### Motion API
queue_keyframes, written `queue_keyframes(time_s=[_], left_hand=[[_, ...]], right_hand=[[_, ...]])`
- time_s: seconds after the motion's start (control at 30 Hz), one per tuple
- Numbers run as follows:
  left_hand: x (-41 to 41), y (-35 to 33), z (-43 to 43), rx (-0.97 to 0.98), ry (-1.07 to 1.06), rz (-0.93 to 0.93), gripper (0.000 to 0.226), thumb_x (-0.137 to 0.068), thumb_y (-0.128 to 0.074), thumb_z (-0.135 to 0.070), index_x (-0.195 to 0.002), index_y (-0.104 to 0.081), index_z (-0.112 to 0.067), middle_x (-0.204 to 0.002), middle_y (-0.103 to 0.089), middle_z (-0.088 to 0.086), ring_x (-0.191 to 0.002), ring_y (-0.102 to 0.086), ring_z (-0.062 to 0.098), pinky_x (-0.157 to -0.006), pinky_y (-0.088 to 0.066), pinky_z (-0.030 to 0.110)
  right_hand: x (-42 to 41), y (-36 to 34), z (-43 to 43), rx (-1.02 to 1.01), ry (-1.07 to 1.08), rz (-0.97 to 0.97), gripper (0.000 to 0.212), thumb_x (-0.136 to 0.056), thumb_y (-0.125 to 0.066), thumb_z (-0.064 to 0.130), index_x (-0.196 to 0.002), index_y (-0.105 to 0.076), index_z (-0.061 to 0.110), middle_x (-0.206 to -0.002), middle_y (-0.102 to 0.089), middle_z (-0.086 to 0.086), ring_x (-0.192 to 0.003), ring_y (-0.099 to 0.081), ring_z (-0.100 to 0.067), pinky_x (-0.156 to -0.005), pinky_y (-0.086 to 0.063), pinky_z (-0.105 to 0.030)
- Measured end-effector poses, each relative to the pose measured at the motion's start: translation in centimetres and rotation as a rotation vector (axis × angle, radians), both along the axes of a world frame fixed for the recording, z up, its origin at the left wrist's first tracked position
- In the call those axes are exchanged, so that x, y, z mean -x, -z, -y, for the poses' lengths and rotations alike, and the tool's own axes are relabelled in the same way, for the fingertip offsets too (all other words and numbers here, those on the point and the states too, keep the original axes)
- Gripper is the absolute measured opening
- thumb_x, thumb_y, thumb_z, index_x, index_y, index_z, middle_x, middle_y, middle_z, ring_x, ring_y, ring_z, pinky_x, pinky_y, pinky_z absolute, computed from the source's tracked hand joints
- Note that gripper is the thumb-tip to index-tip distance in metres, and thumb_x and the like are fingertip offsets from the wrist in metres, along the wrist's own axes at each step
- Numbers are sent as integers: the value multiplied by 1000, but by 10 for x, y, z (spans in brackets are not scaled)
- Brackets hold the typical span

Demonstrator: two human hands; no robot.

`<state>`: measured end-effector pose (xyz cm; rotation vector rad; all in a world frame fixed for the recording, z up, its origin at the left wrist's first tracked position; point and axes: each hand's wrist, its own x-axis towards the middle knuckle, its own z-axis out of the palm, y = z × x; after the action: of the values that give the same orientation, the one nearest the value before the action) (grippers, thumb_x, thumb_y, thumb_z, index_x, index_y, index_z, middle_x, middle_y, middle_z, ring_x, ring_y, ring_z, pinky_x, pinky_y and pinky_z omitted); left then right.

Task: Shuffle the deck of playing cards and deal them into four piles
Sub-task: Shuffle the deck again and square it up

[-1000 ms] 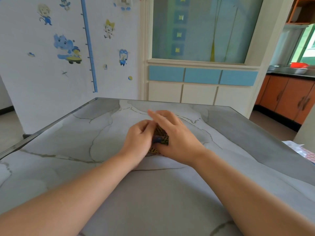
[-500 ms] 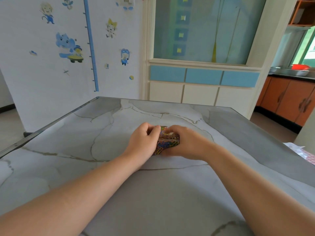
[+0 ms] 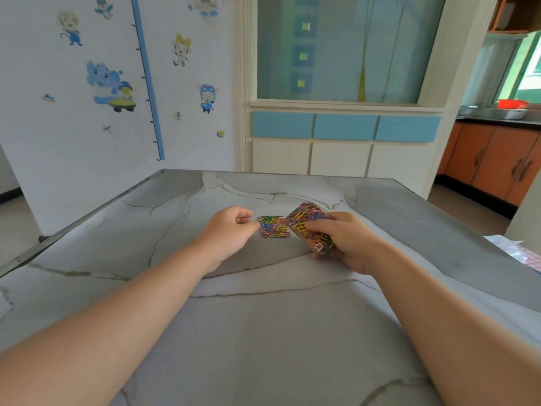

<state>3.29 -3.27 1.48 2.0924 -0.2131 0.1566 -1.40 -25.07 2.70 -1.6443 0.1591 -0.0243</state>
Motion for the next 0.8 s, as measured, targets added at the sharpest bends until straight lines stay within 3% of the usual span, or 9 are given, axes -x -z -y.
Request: queue_keyframes(time_s=[0.1,0.23,0.33,0.4,0.47,0.53,0.6,0.73,0.8], left_hand=[[-18,-6,10,-287,90,-50,83,-75,-75,-53,-144,-44,-20,-149,-46,2,-132,-46,20,-105,-37,29],[-40,-18,33,-538,269,-150,116,-60,-76,-70,-153,-22,-26,-159,-31,1,-142,-34,20,-113,-29,32],[-56,-35,47,-795,296,-180,110,-60,-79,-66,-149,-33,-20,-151,-43,5,-135,-43,23,-109,-35,36],[-64,-45,55,-890,312,-233,89,-58,-81,-63,-128,-58,-13,-126,-62,7,-117,-56,25,-97,-42,32],[-69,-50,60,-909,344,-311,79,-55,-84,-61,-111,-69,-8,-108,-69,8,-104,-61,26,-94,-44,30],[-72,-51,61,-917,319,-336,87,-52,-86,-61,-116,-67,-7,-120,-67,14,-113,-59,31,-104,-43,37],[-69,-50,60,-934,272,-317,99,-52,-85,-63,-126,-58,-3,-129,-58,7,-121,-54,30,-105,-41,41],[-64,-49,56,-884,281,-398,91,-60,-85,-56,-130,-54,-6,-136,-58,13,-106,-61,29,-74,-52,31],[-60,-50,52,-880,271,-417,96,-58,-85,-58,-130,-54,-3,-138,-55,18,-96,-58,19,-75,-52,31]], right_hand=[[-5,2,1,-61,-8,10,30,-84,-74,11,-103,-64,-10,-76,-64,-17,-55,-60,-23,-54,-56,-36],[-9,7,6,-172,-29,42,22,-87,-71,9,-100,-63,-6,-76,-64,-16,-53,-61,-19,-51,-58,-33],[-11,10,10,-206,-86,44,21,-89,-69,8,-102,-62,-7,-76,-66,-16,-57,-62,-21,-53,-57,-34],[-11,9,12,-227,-113,48,20,-91,-67,8,-103,-61,-6,-73,-65,-15,-57,-62,-21,-54,-57,-34],[-10,8,12,-248,-121,44,18,-91,-66,7,-104,-60,-5,-72,-64,-14,-55,-61,-20,-53,-58,-33],[-9,8,12,-267,-119,44,18,-92,-65,6,-105,-60,-4,-73,-63,-13,-54,-61,-20,-53,-57,-33],[-9,8,12,-275,-126,46,17,-92,-65,6,-105,-60,-4,-74,-63,-13,-54,-60,-20,-53,-56,-34],[-8,8,11,-264,-118,58,15,-92,-65,7,-103,-61,-2,-75,-63,-13,-56,-60,-20,-54,-57,-34],[-7,9,10,-252,-115,74,16,-91,-66,8,-103,-62,-2,-77,-63,-13,-57,-60,-20,-54,-56,-33]])
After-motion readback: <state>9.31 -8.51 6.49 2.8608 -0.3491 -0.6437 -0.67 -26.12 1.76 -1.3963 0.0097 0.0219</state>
